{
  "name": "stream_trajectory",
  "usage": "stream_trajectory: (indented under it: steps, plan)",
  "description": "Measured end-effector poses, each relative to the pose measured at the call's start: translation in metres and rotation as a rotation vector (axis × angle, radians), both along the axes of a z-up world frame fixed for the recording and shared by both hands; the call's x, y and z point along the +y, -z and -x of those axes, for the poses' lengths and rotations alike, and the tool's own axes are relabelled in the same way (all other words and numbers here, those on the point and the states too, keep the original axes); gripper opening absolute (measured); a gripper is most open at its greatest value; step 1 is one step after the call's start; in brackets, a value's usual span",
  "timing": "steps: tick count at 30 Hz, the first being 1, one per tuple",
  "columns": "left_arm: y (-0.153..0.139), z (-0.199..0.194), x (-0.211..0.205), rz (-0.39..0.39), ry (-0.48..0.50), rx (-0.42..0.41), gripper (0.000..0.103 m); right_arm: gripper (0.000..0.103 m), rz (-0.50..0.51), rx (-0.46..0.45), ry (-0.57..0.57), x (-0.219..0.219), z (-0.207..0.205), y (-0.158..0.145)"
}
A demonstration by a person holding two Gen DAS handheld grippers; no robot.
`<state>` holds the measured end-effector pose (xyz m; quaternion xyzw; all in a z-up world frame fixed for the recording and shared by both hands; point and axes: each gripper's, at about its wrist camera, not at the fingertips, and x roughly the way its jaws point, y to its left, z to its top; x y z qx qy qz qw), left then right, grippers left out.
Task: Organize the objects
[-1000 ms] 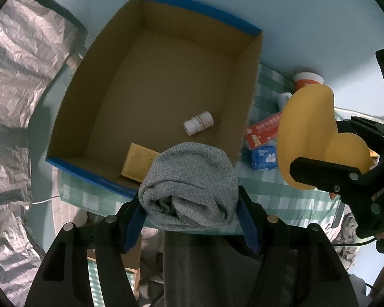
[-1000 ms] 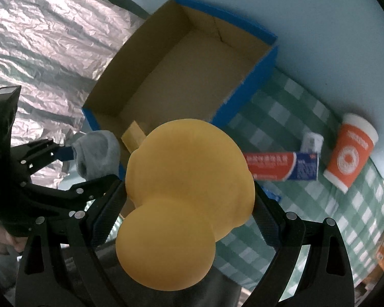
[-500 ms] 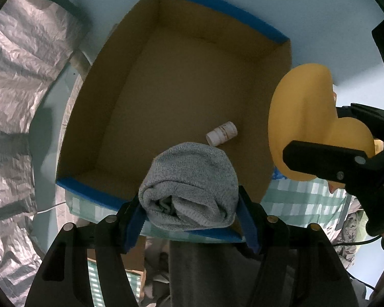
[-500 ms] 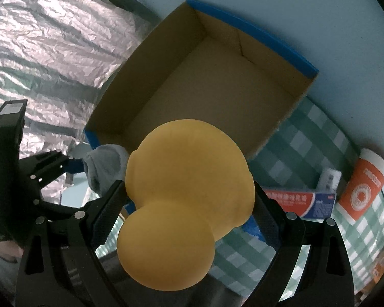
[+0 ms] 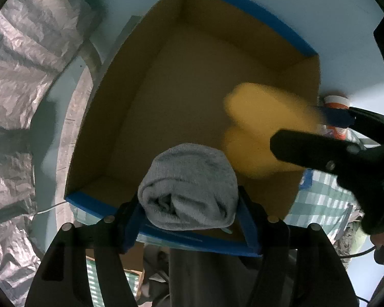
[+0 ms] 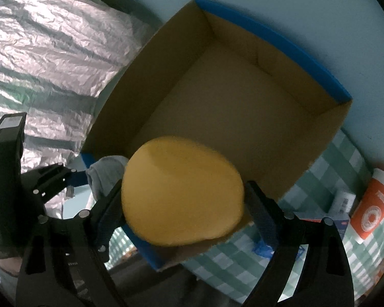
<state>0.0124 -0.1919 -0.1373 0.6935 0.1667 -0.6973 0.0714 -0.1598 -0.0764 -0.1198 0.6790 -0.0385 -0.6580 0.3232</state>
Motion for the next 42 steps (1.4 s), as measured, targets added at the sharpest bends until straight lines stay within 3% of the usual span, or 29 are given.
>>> stream_trajectory:
  steps: [1, 3, 8, 20, 42]
  plan:
    - [0.001, -0.001, -0.001, 0.001, -0.007, -0.003, 0.071, 0.090, 0.007, 0.003, 0.009, 0.000, 0.001, -0.001]
    - [0.002, -0.003, -0.002, 0.004, -0.023, -0.010, 0.084, 0.091, -0.006, 0.016, 0.021, -0.001, 0.002, -0.002]
    - [-0.004, -0.007, -0.004, 0.017, -0.050, 0.002, 0.091, 0.092, -0.044, 0.029, 0.037, 0.003, 0.002, -0.003]
    - [-0.010, -0.013, 0.007, 0.022, -0.061, 0.004, 0.091, 0.092, -0.074, 0.024, 0.101, 0.033, -0.002, -0.007]
    - [-0.027, 0.000, 0.072, 0.014, -0.030, 0.014, 0.091, 0.092, -0.099, 0.009, 0.169, 0.100, -0.012, -0.012]
